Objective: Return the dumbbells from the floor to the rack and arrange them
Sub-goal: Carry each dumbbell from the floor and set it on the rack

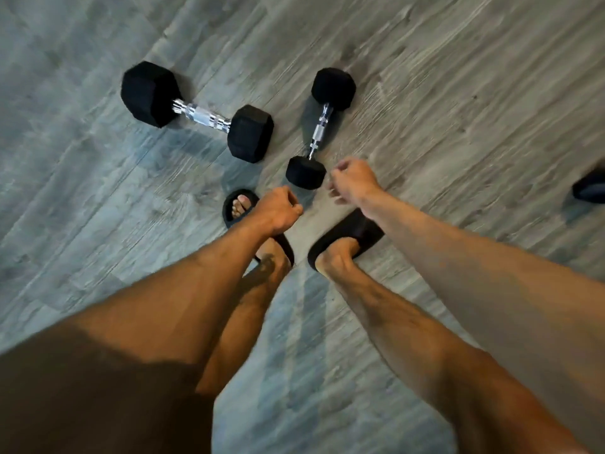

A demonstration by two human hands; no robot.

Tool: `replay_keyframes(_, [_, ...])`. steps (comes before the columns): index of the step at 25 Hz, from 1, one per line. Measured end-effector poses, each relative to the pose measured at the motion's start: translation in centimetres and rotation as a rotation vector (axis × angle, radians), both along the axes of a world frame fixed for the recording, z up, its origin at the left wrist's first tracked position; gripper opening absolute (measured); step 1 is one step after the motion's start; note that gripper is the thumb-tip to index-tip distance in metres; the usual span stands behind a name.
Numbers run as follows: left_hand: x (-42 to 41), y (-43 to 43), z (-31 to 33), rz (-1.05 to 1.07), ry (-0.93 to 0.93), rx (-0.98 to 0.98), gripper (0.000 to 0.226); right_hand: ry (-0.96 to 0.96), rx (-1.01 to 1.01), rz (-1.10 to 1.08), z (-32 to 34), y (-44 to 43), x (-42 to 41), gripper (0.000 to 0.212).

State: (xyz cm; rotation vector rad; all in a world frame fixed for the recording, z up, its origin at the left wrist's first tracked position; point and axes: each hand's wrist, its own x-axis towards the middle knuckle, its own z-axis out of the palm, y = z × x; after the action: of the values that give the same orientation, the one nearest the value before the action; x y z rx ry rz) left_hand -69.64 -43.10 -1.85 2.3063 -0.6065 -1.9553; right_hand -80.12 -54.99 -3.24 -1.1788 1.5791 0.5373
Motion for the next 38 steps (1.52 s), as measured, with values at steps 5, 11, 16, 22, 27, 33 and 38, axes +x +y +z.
replay_keyframes(5, [0.8,-2.8,-12.0,-0.083,-0.144,-0.055,0.07,-0.064,-0.059,-0.274,-12.0,-3.3,1.8,0.015])
replay_keyframes(11, [-1.1,-3.7,-19.1,-0.02,-0.129,-0.062,0.088,-0.233,0.156,-0.626,-18.3,-4.5,3.5,0.026])
replay_keyframes(16, [-1.2,-3.2,-17.4,-0.108,-0.17,-0.178,0.064,-0.305,0.173,-0.744,-17.4,-3.9,2.7,0.014])
replay_keyframes(22, [-2.6,-4.0,-6.3,-0.321,-0.02,-0.218,0.062,-0.333,0.093,-1.016,-7.0,-2.1,-3.6,0.014])
replay_keyframes(27, [-2.8,-7.7,8.6,-0.696,0.123,-0.219,0.069,-0.375,0.01,-1.374,8.0,0.4,-8.9,0.014])
replay_keyframes(33, [-6.0,-11.6,27.6,-1.023,0.163,-0.126,0.088,-0.51,-0.145,-1.83,28.1,4.4,-12.9,0.02])
replay_keyframes(38, [-10.8,-10.9,38.9,-1.23,0.312,0.004,0.059,-0.588,-0.301,-1.932,40.4,10.6,-16.9,0.023])
